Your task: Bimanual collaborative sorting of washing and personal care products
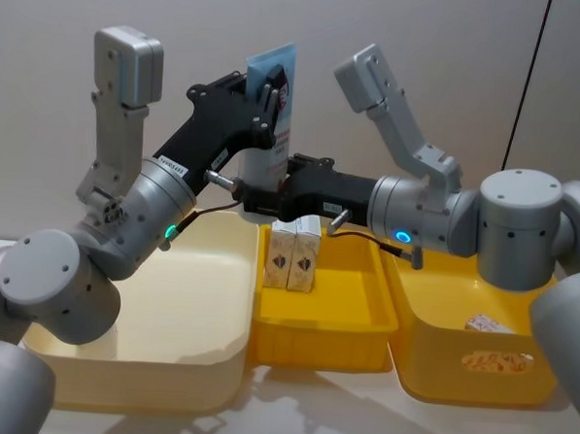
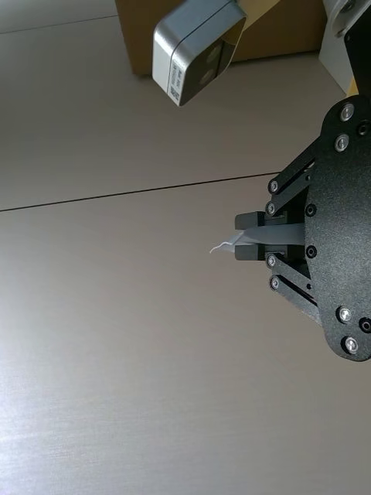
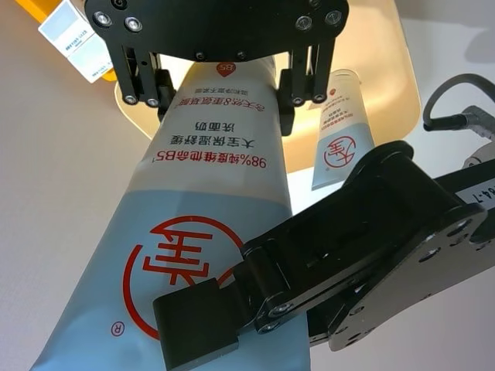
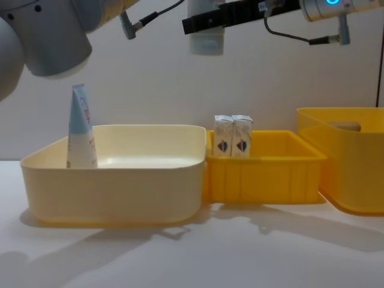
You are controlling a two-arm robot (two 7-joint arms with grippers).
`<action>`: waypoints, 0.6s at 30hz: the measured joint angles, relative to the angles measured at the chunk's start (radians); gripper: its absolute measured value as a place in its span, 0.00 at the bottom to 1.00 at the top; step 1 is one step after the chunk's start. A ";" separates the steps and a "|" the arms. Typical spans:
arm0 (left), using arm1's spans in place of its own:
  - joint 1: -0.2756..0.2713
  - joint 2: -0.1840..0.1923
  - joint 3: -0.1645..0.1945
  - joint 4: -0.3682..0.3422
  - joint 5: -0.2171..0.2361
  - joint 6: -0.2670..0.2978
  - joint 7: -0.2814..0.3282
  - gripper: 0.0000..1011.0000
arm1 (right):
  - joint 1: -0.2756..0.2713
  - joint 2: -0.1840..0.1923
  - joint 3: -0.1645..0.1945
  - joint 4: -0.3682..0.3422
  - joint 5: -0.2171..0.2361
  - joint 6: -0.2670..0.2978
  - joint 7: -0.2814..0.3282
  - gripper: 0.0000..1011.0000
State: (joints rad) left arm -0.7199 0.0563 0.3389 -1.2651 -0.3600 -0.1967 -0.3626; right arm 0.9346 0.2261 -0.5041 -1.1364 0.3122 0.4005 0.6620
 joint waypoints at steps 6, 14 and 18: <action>0.001 0.000 -0.001 -0.001 0.001 -0.001 0.001 0.11 | 0.003 -0.002 -0.002 0.004 -0.002 -0.005 -0.003 0.66; 0.001 0.000 -0.002 -0.002 0.002 -0.002 0.001 0.11 | 0.005 -0.005 -0.003 0.008 -0.003 -0.008 -0.006 0.62; 0.002 0.000 -0.002 -0.002 0.002 -0.003 0.002 0.16 | 0.005 -0.005 -0.004 0.009 -0.004 -0.009 -0.006 0.61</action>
State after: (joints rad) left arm -0.7183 0.0562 0.3368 -1.2671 -0.3580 -0.1996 -0.3609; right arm 0.9398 0.2207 -0.5079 -1.1271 0.3082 0.3914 0.6557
